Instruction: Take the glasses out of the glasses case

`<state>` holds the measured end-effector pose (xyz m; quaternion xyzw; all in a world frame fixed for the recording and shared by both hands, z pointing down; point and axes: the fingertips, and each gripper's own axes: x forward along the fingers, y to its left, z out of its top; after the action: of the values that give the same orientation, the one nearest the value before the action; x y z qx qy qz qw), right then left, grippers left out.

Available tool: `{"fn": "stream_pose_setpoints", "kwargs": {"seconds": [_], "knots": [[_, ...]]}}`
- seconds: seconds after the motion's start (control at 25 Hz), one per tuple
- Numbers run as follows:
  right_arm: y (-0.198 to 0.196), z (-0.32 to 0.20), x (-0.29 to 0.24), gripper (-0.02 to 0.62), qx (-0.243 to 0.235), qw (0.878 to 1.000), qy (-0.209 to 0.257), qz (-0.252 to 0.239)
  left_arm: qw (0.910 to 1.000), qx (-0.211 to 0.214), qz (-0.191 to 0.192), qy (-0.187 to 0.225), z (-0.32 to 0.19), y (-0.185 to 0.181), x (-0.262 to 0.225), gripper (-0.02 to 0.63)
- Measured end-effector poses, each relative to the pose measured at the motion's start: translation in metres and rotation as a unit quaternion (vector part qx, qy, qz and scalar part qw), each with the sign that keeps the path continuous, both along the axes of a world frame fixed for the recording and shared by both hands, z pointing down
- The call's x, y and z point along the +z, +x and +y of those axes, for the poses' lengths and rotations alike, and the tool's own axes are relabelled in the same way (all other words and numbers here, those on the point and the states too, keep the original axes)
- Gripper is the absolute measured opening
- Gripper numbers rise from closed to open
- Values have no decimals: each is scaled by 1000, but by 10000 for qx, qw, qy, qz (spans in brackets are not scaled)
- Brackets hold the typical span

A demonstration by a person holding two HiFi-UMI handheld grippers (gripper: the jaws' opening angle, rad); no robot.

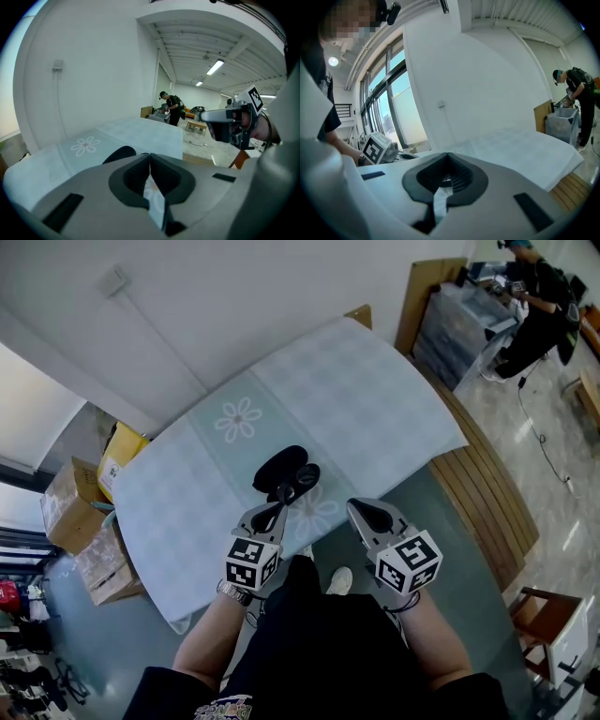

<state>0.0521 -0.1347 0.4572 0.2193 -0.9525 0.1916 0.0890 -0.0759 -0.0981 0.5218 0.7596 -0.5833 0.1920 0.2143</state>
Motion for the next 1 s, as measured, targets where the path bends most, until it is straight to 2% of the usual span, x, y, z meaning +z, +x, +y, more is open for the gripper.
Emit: {"fn": "stream_pose_setpoints", "kwargs": {"seconds": [0.52, 1.0], "knots": [[-14, -20, 20, 23, 216, 9992, -325, 109, 9976, 278, -179, -611, -32, -21, 43, 31], [-13, -28, 45, 23, 405, 9966, -682, 233, 9874, 866, -619, -1170, -57, -19, 84, 31]]}}
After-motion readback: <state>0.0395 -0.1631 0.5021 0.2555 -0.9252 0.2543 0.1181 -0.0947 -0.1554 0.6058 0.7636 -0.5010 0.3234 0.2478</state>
